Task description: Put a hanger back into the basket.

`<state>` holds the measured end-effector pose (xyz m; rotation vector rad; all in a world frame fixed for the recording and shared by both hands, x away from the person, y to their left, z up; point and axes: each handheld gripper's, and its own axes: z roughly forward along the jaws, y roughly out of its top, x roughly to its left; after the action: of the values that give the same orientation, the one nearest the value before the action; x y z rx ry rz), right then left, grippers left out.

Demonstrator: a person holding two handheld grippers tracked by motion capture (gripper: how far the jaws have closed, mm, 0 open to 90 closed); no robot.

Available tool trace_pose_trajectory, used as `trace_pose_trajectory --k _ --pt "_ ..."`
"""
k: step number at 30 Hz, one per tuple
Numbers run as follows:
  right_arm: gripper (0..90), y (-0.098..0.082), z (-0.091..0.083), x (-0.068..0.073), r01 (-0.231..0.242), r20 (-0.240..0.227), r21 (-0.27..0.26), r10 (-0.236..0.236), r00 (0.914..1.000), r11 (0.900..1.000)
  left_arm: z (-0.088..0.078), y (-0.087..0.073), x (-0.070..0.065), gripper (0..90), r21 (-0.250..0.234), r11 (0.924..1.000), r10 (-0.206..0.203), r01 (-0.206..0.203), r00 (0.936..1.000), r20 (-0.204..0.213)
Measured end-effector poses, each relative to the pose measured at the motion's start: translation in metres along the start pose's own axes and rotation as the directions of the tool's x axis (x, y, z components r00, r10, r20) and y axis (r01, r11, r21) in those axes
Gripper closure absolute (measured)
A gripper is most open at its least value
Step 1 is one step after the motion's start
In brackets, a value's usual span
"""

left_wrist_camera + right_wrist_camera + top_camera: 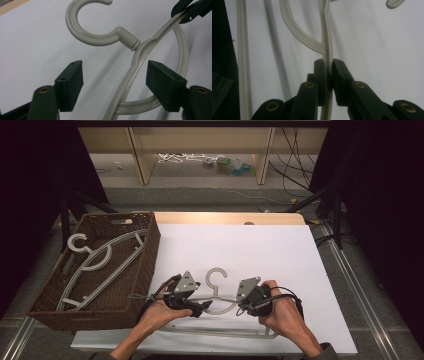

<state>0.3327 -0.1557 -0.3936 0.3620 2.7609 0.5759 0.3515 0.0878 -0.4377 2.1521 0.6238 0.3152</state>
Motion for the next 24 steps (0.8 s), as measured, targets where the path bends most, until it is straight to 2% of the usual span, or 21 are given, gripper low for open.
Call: trace_pose_trajectory --k 6,10,13,15,17,19,20,21,22,23,24 --pt "82.4 0.002 -0.002 0.002 0.009 -0.004 -0.005 -0.009 0.9999 1.0 0.004 0.002 -0.002 41.2 0.034 0.9984 0.044 -0.045 0.9984 0.034" --pt "82.4 0.003 -0.002 0.003 0.022 -0.002 -0.008 -0.022 0.9998 1.0 0.004 0.003 -0.005 57.3 0.047 0.9941 0.095 -0.098 0.9941 0.053" --pt "82.4 0.002 -0.002 0.002 0.031 -0.002 -0.009 -0.031 0.9995 0.999 0.003 0.004 -0.008 69.6 0.033 0.9922 0.117 -0.12 0.9891 0.089" --pt "82.4 0.002 -0.002 0.002 0.052 -0.001 -0.014 -0.052 0.9987 0.999 0.0 0.005 -0.007 72.7 0.055 0.9822 0.174 -0.18 0.9798 0.099" --pt "82.3 0.002 -0.003 0.003 0.065 -0.003 -0.017 -0.065 0.9979 0.998 -0.002 0.006 -0.008 74.7 0.051 0.9751 0.21 -0.216 0.9724 0.103" --pt "82.2 0.002 -0.003 0.002 0.074 0.004 -0.023 -0.074 0.9972 0.997 -0.004 0.006 -0.009 76.0 0.053 0.9712 0.226 -0.232 0.9681 0.109" --pt "82.2 0.002 -0.003 0.002 0.082 0.002 -0.022 -0.082 0.9966 0.996 -0.005 0.007 -0.009 77.1 0.055 0.9669 0.242 -0.249 0.9633 0.117" --pt "82.1 0.002 -0.003 0.001 0.09 0.004 -0.024 -0.09 0.9959 0.996 -0.005 0.007 -0.01 77.9 0.048 0.968 0.239 -0.246 0.9637 0.119" --pt "82.0 0.002 -0.003 0.001 0.093 0.005 -0.025 -0.093 0.9956 0.995 -0.006 0.007 -0.01 78.4 0.058 0.9618 0.259 -0.267 0.9579 0.124" --pt "81.8 0.002 -0.003 0.001 0.096 0.007 -0.026 -0.096 0.9954 0.995 -0.006 0.007 -0.011 79.1 0.052 0.9624 0.259 -0.267 0.958 0.124" --pt "81.4 0.001 -0.003 0.0 0.11 0.02 -0.025 -0.11 0.9937 0.994 -0.007 0.008 -0.011 80.0 0.063 0.955 0.281 -0.29 0.952 0.121"
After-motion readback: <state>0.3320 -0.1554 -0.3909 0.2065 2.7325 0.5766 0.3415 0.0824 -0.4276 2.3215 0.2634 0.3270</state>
